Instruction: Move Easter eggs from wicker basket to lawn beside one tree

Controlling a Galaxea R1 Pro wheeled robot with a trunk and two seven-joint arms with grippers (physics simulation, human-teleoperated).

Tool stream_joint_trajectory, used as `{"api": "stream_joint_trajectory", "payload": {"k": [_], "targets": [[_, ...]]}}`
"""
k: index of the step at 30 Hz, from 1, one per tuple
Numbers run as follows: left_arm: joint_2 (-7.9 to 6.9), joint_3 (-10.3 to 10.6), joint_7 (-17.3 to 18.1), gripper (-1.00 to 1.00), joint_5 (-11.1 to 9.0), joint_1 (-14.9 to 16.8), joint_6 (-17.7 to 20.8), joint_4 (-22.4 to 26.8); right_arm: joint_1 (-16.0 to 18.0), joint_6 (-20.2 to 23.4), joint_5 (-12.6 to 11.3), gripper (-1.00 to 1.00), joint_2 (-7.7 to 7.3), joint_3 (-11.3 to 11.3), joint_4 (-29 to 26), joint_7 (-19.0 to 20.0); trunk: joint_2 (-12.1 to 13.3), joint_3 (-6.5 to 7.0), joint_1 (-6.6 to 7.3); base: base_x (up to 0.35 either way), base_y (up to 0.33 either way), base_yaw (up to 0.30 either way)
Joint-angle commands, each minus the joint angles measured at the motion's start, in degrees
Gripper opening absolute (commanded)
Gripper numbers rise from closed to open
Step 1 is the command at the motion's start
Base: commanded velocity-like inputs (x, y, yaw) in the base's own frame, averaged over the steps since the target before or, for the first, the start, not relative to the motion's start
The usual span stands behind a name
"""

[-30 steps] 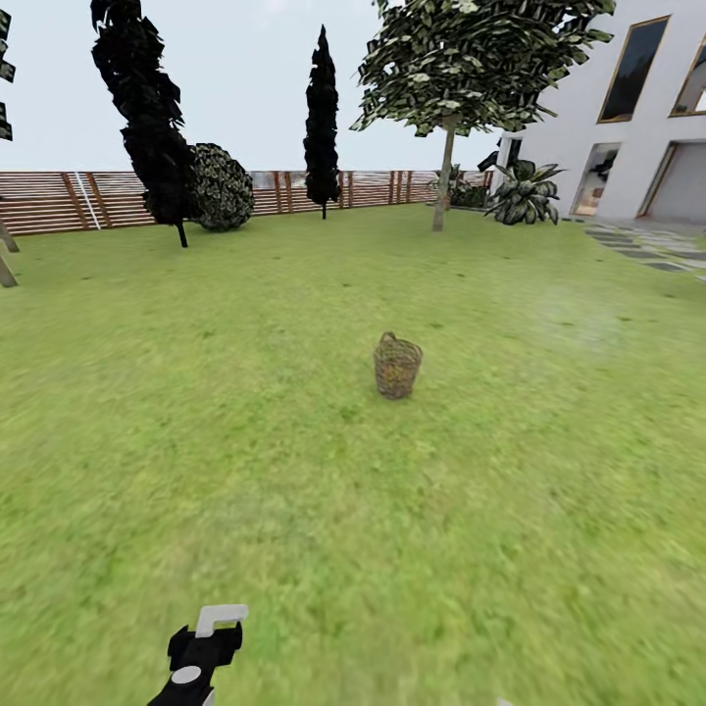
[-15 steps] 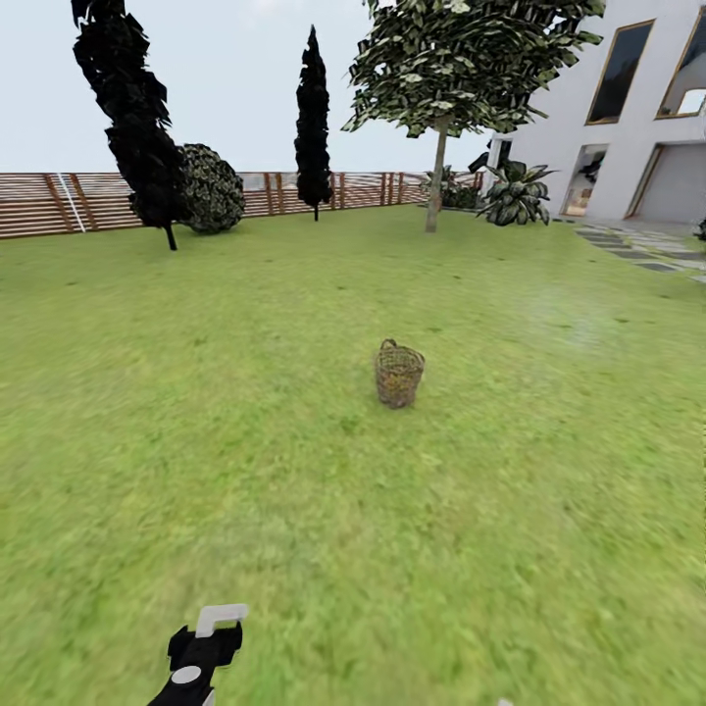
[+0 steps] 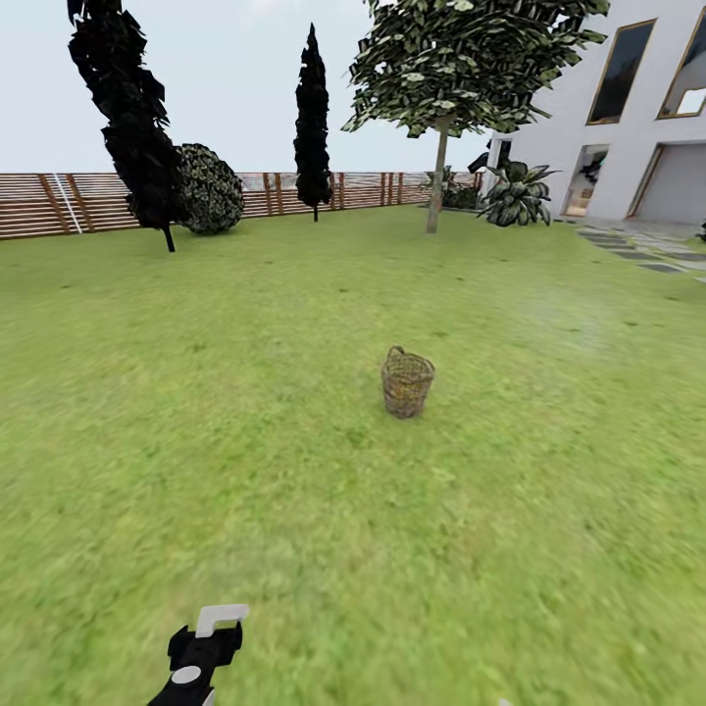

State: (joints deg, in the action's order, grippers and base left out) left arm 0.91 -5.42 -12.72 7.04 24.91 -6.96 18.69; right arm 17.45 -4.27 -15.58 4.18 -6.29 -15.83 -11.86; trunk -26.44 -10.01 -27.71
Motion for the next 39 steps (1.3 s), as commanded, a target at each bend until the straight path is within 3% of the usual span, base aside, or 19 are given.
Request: {"api": "stream_joint_trajectory", "payload": {"k": [1,39], "targets": [[0.06,-0.47,-0.02,1.00,0.60,0.05,-0.18,-0.06,0.04,-0.30,-0.42,1.00,0.04,-0.21,0.01,0.00,-0.09,-0.10,-0.05,0.295,0.157,0.000],[0.04,-0.47,-0.02,1.00,0.58,0.05,-0.24,-0.06,0.04,-0.30,-0.42,1.00,0.04,-0.21,0.01,0.00,-0.09,-0.10,-0.05,0.306,0.132,0.000]]}}
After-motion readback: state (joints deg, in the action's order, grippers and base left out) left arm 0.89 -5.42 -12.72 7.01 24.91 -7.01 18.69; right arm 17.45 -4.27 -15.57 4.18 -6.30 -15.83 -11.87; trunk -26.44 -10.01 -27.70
